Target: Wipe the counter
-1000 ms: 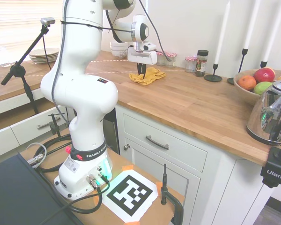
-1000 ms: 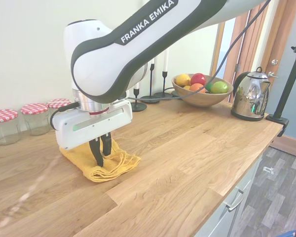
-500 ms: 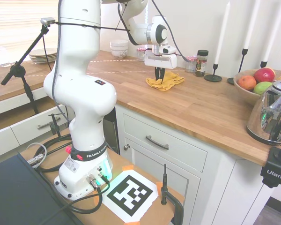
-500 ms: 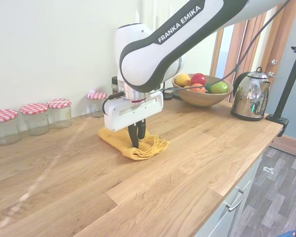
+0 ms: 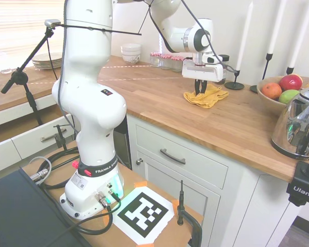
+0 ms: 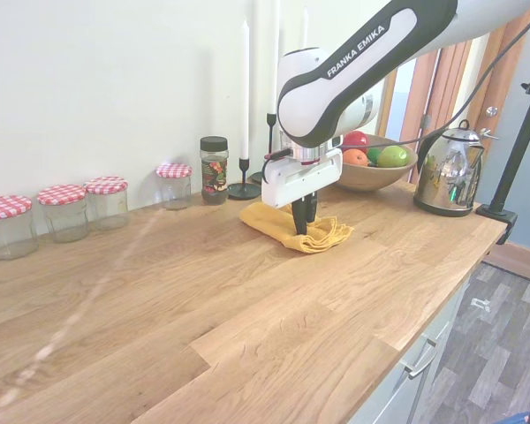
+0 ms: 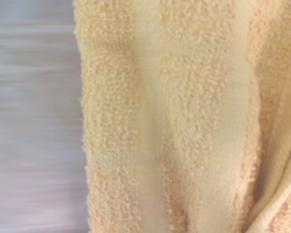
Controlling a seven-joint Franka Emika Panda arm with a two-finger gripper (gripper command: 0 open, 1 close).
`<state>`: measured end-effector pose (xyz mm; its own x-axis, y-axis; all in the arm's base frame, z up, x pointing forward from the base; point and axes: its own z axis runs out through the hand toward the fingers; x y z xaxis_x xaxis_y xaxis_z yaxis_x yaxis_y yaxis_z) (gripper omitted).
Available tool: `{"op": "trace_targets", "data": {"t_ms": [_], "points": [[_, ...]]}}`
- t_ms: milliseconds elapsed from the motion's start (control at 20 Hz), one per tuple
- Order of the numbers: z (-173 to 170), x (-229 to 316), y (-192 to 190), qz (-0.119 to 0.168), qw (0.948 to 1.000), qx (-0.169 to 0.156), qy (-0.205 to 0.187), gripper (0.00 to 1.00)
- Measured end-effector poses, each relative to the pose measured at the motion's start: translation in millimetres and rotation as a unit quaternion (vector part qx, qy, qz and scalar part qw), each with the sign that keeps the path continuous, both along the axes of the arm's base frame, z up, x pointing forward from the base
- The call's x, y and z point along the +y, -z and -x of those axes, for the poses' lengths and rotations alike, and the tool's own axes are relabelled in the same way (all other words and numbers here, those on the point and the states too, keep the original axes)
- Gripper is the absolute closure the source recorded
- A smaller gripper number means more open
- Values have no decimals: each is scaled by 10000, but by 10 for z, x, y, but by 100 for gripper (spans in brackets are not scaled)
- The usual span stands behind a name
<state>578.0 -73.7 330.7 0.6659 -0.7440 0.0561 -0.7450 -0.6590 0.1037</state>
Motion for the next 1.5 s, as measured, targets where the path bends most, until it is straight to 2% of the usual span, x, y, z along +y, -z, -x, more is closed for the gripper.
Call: {"op": "trace_targets", "data": {"t_ms": [550, 750, 1200, 1500], "points": [[94, -811, -7, -53, 9999, 13, 149, 100], [92, -936, -6, -66, 9998, 10, 181, 100], [61, -841, -7, -61, 9999, 19, 99, 100], [-60, -259, -8, 8, 10000, -8, -34, 100]]}}
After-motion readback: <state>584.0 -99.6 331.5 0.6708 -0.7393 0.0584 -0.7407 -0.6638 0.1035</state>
